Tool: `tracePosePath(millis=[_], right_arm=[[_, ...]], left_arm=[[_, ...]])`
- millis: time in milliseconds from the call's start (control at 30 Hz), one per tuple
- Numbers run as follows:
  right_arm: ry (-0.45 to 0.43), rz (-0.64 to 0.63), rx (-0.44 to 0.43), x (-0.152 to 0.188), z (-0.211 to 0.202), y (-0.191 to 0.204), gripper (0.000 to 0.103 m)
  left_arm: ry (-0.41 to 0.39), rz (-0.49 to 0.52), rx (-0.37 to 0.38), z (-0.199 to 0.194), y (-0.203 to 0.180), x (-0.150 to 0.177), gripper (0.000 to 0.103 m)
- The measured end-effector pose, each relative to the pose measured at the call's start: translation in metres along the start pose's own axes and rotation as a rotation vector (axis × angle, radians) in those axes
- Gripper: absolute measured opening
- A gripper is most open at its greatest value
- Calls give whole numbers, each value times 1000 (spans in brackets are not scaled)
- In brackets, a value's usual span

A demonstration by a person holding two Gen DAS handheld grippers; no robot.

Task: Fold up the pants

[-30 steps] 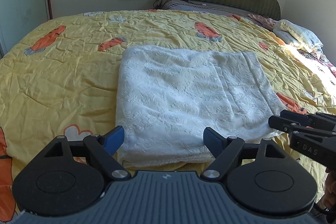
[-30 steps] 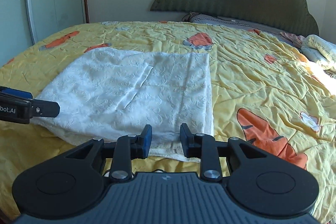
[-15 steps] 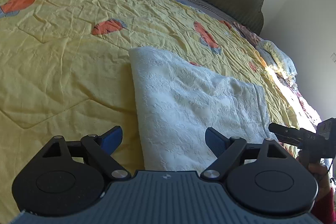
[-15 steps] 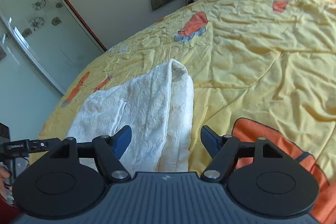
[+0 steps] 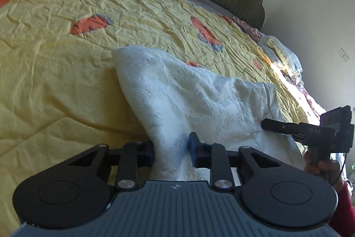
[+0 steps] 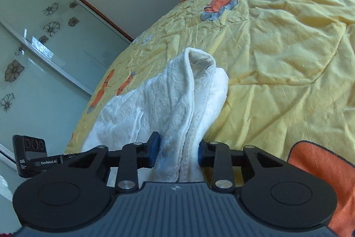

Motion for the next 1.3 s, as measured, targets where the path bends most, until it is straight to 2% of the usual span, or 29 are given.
tracePosePath(millis=[33,167,233,333,433,500,567,633,667,733,800,833,867,933,967,1000,1067,1100,1133,1200,1267,1300], right_arm=[[-16,-20,-7,-2,-4,8,21],[-72,-162,-25,-18,-14,54,20],[-93,-228,-56,-29,-11,78,20],[-128,-314,-76,-54,7,107,20],[-147,-292,-89,-81,43,119,20],[-139,-270,-37,-91,73,117,24],[-64,-226,79,-96,111,103,34],[22,-179,286,-90,138,82,39],[13,-182,336,-86,137,77,42],[-88,-199,344,-73,110,79,43],[-185,-313,396,-58,82,100,46],[-202,-409,362,-46,73,114,47],[-188,-471,308,-40,71,125,50],[-106,-546,223,-22,77,138,56],[-67,-568,238,-16,84,139,56],[-29,-590,312,-12,97,138,56],[-36,-574,471,-9,105,128,58],[-57,-523,475,-10,97,125,58],[-84,-450,448,-9,84,125,58],[-127,-389,388,-2,61,135,60],[-134,-410,351,12,47,153,86],[-129,-435,336,21,42,165,88]], left_arm=[[-31,17,-12,-6,-4,0,11],[-142,57,-50,-31,-13,-9,10],[-204,97,-108,-45,-16,-21,10],[-269,127,-176,-62,-5,-46,10],[-281,91,-247,-65,23,-83,10],[-240,74,-296,-51,45,-98,37],[-184,56,-403,-34,65,-100,39],[-109,58,-517,-21,81,-94,39],[-101,52,-536,-22,83,-88,39],[-124,43,-509,-36,83,-70,43],[-134,33,-507,-46,78,-58,58],[-144,34,-502,-49,74,-50,63],[-144,43,-500,-48,71,-46,73],[-116,82,-540,-36,69,-42,76],[-109,84,-576,-32,67,-40,76],[-114,72,-600,-33,66,-40,75],[-147,54,-592,-45,58,-37,75],[-162,52,-587,-53,54,-34,76],[-178,54,-589,-60,49,-30,76],[-175,73,-612,-65,39,-20,79],[-146,88,-627,-63,29,-8,80],[-137,86,-623,-62,24,-2,81]])
Point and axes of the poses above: each gripper's, at about its wrist camera, not at the fingertips, and z roughly the way its jaws point, y to its left, x to its underside, the point moved 3 cm from there along z, roughly the way its jaws point, and after that the axes turned 1 degree about x, right-handed, at the moved point
